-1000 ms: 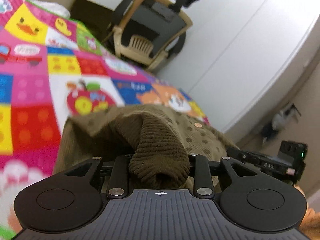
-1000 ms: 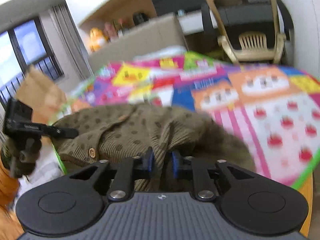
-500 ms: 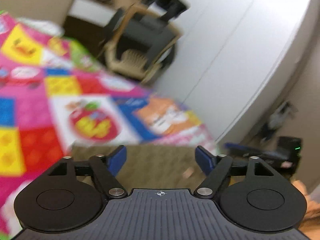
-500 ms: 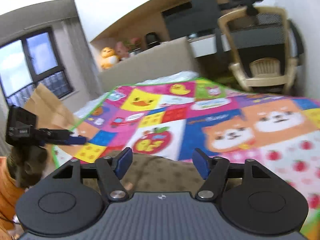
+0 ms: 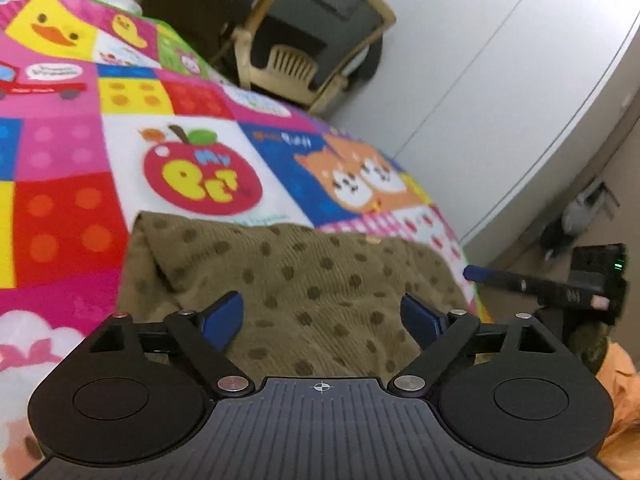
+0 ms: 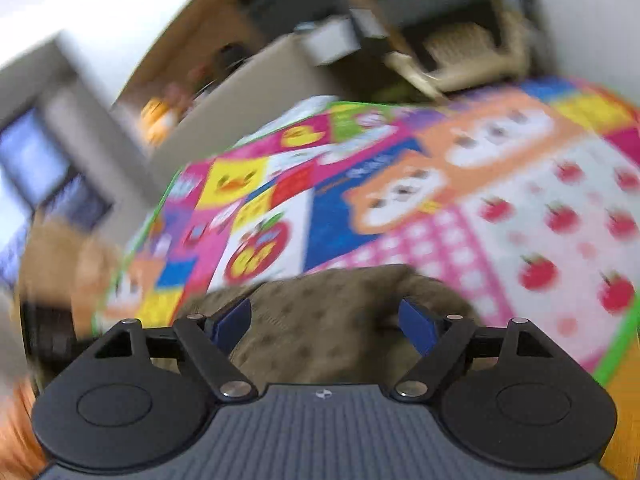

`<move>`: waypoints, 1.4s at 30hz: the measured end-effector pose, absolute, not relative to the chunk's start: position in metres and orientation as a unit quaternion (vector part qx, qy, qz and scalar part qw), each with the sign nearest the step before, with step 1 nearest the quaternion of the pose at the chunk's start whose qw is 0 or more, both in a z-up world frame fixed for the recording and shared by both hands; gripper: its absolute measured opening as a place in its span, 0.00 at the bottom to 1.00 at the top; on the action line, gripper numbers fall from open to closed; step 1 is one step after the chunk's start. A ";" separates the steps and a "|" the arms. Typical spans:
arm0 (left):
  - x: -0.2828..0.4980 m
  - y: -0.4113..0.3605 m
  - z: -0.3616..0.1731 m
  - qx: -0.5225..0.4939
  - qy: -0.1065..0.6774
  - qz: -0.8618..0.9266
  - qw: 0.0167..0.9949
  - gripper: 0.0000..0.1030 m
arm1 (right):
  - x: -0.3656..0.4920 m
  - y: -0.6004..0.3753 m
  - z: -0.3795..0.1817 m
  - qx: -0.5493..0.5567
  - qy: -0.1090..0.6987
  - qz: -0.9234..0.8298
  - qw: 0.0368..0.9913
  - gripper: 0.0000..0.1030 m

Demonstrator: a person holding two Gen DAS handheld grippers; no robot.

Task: Fold clothes

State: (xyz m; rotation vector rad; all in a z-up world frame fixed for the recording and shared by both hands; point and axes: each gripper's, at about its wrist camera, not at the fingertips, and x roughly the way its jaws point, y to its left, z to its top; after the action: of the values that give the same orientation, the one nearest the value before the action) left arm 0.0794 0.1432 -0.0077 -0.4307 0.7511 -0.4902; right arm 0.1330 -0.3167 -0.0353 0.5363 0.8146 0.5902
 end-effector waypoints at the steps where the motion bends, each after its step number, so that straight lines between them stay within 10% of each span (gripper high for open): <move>1: 0.076 0.145 -0.008 -0.218 0.358 -0.239 0.876 0.90 | 0.139 -0.318 -0.045 0.278 0.402 0.281 0.826 0.79; 8: 0.075 0.136 -0.020 -0.231 0.378 -0.259 0.858 0.90 | 0.185 -0.268 -0.077 0.318 0.441 0.323 0.775 0.80; 14: 0.082 0.135 -0.029 -0.209 0.399 -0.241 0.860 0.90 | 0.186 -0.284 -0.028 0.326 0.271 0.291 0.857 0.79; 42: 0.222 0.155 -0.029 -0.250 0.407 -0.159 0.864 0.90 | 0.224 -0.263 -0.065 0.087 0.323 0.199 0.921 0.82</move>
State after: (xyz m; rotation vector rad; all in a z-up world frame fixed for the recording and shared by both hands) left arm 0.2215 0.1550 -0.0293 -0.5232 0.8529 -0.3333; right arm 0.2240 -0.2626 -0.0651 0.1779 0.6631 0.4092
